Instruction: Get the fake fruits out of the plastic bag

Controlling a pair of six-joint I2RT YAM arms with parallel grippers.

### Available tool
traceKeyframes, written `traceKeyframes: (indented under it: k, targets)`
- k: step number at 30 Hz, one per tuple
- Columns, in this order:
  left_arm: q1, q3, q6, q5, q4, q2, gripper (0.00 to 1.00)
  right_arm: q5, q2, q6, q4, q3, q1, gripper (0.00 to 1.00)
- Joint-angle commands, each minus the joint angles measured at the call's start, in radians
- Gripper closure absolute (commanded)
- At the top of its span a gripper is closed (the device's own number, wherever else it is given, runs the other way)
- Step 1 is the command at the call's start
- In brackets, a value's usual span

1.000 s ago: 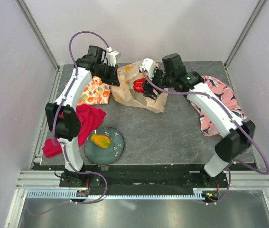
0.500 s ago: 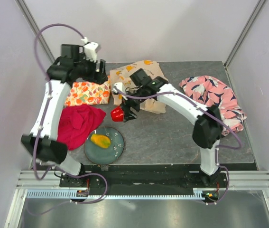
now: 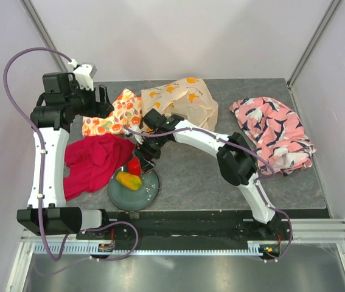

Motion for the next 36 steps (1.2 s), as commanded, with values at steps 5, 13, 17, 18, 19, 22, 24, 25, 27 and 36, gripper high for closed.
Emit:
traceKeyframes:
  k: [5,13,17,18,19,22,24,25,27,36]
  targets:
    - [0.009,0.001,-0.012,0.069,0.007,-0.009,0.17,-0.010,0.078,0.157,0.113,0.030,0.027,0.33]
    - [0.008,0.000,-0.022,0.146,0.009,0.032,0.17,-0.010,0.005,0.142,0.094,0.050,0.027,0.02]
    - [0.008,-0.059,0.035,0.201,0.009,0.034,0.17,-0.022,-0.179,0.047,-0.028,0.028,-0.050,0.02]
    - [0.008,-0.075,0.053,0.222,0.009,0.020,0.17,-0.036,-0.207,0.027,-0.066,0.028,-0.070,0.02]
    - [0.006,-0.117,0.072,0.238,0.012,0.013,0.17,-0.069,-0.231,0.005,-0.108,0.030,-0.109,0.02]
    - [-0.006,-0.199,0.133,0.310,0.024,-0.029,0.17,-0.097,-0.337,-0.105,-0.254,0.005,-0.198,0.02]
    - [-0.050,-0.244,0.159,0.315,0.043,-0.056,0.16,-0.080,-0.421,-0.144,-0.257,-0.069,-0.242,0.02]
    - [-0.085,-0.255,0.165,0.305,0.062,-0.061,0.14,-0.060,-0.443,-0.154,-0.252,-0.096,-0.272,0.02]
    - [-0.167,-0.279,0.141,0.237,0.107,-0.069,0.01,0.006,-0.475,-0.170,-0.225,-0.153,-0.295,0.02]
    - [-0.300,-0.128,-0.020,0.252,0.161,0.127,0.01,0.539,-0.451,-0.030,-0.012,-0.292,-0.311,0.02]
